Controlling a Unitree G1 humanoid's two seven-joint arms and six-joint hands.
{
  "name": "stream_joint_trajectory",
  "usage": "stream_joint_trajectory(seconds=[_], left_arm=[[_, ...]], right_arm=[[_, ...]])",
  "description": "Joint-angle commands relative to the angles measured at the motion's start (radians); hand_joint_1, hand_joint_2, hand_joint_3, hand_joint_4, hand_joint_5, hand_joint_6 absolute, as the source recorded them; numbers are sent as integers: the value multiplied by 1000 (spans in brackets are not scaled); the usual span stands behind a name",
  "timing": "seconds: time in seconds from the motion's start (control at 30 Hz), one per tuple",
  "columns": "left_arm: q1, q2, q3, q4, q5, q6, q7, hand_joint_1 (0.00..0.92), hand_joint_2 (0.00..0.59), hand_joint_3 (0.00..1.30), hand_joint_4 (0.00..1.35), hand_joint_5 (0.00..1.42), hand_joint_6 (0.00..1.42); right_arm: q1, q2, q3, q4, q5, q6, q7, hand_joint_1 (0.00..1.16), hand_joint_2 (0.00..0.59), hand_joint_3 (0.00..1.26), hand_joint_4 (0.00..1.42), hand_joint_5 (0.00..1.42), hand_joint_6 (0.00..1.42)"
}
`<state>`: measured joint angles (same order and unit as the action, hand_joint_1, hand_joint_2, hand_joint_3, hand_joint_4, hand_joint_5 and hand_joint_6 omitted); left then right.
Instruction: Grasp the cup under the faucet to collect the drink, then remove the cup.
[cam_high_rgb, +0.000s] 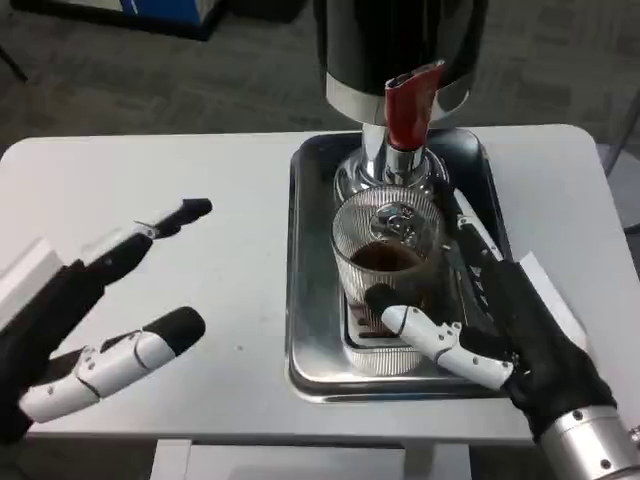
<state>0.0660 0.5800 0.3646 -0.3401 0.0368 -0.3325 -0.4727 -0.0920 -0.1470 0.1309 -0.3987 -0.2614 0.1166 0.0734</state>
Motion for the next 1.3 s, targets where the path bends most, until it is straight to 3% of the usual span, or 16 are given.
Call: stream_joint_trajectory(seconds=[0.03, 0.63, 1.3], left_arm=[[-1, 7, -20, 22, 22, -9, 18, 0, 109, 112, 0, 86, 46], [97, 21, 21, -8, 23, -15, 18, 0, 116, 111, 0, 112, 66], [115, 31, 20, -11, 29, -1, 10, 0, 115, 133, 23, 131, 86]], right_arm=[[13, 9, 8, 6, -1, -39, -12, 598, 224, 0, 0, 0, 33], [-46, 80, 32, 114, -19, -41, -79, 613, 215, 0, 0, 0, 2], [-93, 106, 34, 216, -9, -82, -110, 614, 215, 0, 0, 0, 0]])
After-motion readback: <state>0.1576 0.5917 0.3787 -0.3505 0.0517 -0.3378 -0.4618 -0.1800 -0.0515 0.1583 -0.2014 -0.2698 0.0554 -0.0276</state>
